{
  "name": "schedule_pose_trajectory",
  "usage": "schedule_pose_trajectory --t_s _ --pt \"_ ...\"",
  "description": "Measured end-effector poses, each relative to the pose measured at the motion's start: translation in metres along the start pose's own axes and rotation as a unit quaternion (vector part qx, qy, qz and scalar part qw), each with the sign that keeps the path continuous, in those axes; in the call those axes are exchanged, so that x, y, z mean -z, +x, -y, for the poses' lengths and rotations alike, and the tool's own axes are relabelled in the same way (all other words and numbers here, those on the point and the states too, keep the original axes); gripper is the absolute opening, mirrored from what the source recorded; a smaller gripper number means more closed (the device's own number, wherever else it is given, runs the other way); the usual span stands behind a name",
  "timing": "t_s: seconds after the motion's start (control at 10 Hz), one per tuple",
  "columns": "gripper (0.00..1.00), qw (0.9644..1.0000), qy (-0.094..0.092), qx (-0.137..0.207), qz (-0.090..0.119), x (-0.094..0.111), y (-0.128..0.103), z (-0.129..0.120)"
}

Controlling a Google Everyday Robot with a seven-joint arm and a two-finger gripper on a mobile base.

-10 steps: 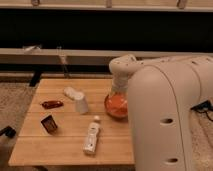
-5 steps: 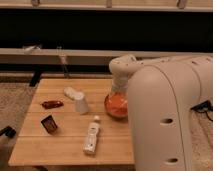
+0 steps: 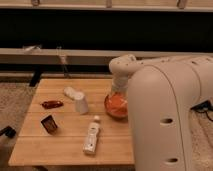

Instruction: Place the ceramic cup over the eraser

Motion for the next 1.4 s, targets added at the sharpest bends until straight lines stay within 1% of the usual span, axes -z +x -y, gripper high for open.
schedule_pose_trajectory --t_s 0.1,0.2,0.3,0.4,0.5,0.7,0.8,0.9,1.0,1.1,1.3,1.4 --pt "0.62 0.9999 -0.004 0.011 -0.001 0.005 -0.001 -0.005" --pt "0.62 0.9996 -0.011 0.026 -0.002 0.014 -0.002 -0.017" --pt "0.62 0.9987 -0.021 0.046 -0.001 0.025 -0.002 -0.035" --pt "0.62 0.9968 -0.032 0.073 -0.001 0.040 0.003 -0.059" --pt "0.62 0.9941 -0.042 0.100 -0.001 0.053 0.012 -0.082" --pt "0.62 0.9871 -0.053 0.151 -0.003 0.070 0.039 -0.116" --pt "0.62 0.9803 -0.061 0.188 -0.006 0.074 0.058 -0.147" --pt "0.62 0.9755 -0.065 0.210 -0.009 0.073 0.069 -0.166" --pt "0.62 0.9693 -0.068 0.236 -0.013 0.071 0.081 -0.186" --pt "0.62 0.9642 -0.067 0.256 -0.016 0.067 0.089 -0.198" --pt "0.62 0.9554 -0.057 0.289 -0.023 0.051 0.100 -0.218" --pt "0.62 0.9532 -0.056 0.296 -0.025 0.046 0.103 -0.227"
